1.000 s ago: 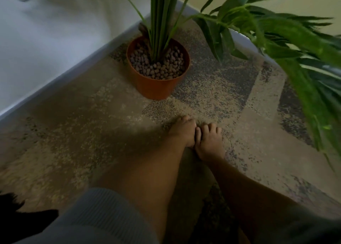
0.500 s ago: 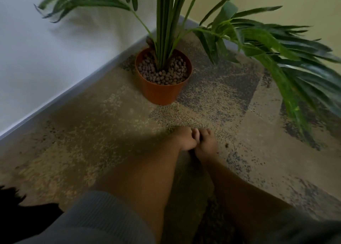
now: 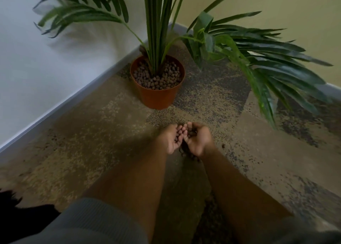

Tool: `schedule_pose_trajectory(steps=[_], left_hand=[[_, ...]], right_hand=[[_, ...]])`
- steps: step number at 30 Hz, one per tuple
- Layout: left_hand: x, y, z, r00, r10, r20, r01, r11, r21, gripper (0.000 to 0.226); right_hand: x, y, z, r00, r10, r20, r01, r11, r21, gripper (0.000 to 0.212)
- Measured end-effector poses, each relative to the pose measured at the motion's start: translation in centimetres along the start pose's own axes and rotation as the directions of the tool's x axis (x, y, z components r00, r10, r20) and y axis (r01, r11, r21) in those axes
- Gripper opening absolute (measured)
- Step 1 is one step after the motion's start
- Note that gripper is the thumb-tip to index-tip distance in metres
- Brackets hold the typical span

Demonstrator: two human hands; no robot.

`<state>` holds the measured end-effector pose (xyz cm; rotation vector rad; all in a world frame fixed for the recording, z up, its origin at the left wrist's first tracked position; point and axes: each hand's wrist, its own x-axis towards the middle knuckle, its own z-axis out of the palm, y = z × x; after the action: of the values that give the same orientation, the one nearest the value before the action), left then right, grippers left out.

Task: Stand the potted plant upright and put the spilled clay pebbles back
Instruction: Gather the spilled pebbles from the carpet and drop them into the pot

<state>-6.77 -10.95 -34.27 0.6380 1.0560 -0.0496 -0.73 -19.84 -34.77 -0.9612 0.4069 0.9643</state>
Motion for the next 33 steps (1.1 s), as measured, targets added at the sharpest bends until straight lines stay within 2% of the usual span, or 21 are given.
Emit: schedule_pose_trajectory(steps=[3, 5, 9, 13, 16, 20, 22, 23, 24, 25, 26, 27, 28, 31, 33], left_hand=[[-0.1, 0.8, -0.4, 0.999, -0.012, -0.042, 0.004, 0.984, -0.176, 0.033], [-0.2, 1.7, -0.7, 0.995, 0.011, -0.098, -0.041, 0.949, -0.313, 0.029], [-1.4, 4.3, -1.3, 0.969, 0.13, -0.21, -0.229, 0.791, -0.567, 0.028], [-3.5, 7.2, -1.2, 0.933, 0.235, -0.271, -0.358, 0.663, -0.657, 0.029], [-5.2, 9.4, -0.6, 0.918, 0.289, -0.271, -0.396, 0.629, -0.669, 0.029], [-7.3, 11.9, 0.5, 0.906, 0.369, -0.207, -0.411, 0.65, -0.639, 0.038], [-8.0, 13.0, 0.9, 0.899, 0.415, -0.142, -0.41, 0.68, -0.607, 0.042], [-8.3, 13.4, 1.0, 0.89, 0.444, -0.106, -0.415, 0.69, -0.594, 0.044], [-8.6, 13.8, 1.1, 0.881, 0.467, -0.072, -0.417, 0.696, -0.584, 0.046], [-8.9, 14.1, 1.2, 0.875, 0.482, -0.043, -0.414, 0.7, -0.581, 0.047], [-9.1, 14.3, 1.3, 0.873, 0.487, -0.021, -0.406, 0.702, -0.585, 0.048], [-9.2, 14.5, 1.3, 0.874, 0.487, -0.007, -0.396, 0.702, -0.591, 0.05], [-9.3, 14.6, 1.4, 0.875, 0.485, 0.001, -0.388, 0.7, -0.599, 0.05], [-9.0, 14.6, 1.4, 0.881, 0.473, -0.01, -0.373, 0.682, -0.629, 0.052], [-8.8, 14.4, 1.6, 0.885, 0.463, -0.052, -0.384, 0.663, -0.643, 0.052]], right_hand=[[0.0, -0.2, 0.9, 0.999, 0.03, 0.013, -0.031, 0.994, 0.106, 0.028], [-0.1, -0.4, 1.9, 0.999, 0.034, 0.042, -0.041, 0.98, 0.196, 0.031], [-0.6, -1.3, 4.8, 0.996, -0.024, 0.084, -0.008, 0.933, 0.36, 0.037], [-1.7, -3.3, 8.8, 0.988, -0.099, 0.117, 0.04, 0.903, 0.427, 0.035], [-2.7, -4.9, 11.6, 0.983, -0.163, 0.089, 0.117, 0.916, 0.384, 0.039], [-3.1, -6.3, 15.0, 0.976, -0.215, -0.018, 0.214, 0.952, 0.217, 0.034], [-2.9, -6.6, 15.5, 0.964, -0.265, 0.018, 0.265, 0.964, -0.023, 0.026], [-2.6, -7.1, 15.9, 0.976, -0.214, 0.045, 0.216, 0.975, -0.052, 0.014], [-2.2, -7.3, 16.1, 0.984, -0.153, 0.088, 0.159, 0.985, -0.063, 0.003], [-2.1, -7.2, 16.6, 0.99, -0.095, 0.104, 0.102, 0.993, -0.066, 0.003], [-2.2, -7.2, 16.5, 0.99, -0.121, 0.079, 0.126, 0.99, -0.063, 0.009], [-2.3, -6.9, 16.5, 0.98, -0.173, 0.096, 0.182, 0.979, -0.095, 0.024], [-2.1, -6.8, 16.4, 0.976, -0.177, 0.124, 0.184, 0.982, -0.043, 0.034], [-2.5, -6.9, 16.2, 0.979, -0.182, 0.088, 0.184, 0.983, -0.017, 0.023], [-2.6, -7.2, 15.4, 0.976, -0.175, 0.128, 0.175, 0.985, 0.006, 0.028]])
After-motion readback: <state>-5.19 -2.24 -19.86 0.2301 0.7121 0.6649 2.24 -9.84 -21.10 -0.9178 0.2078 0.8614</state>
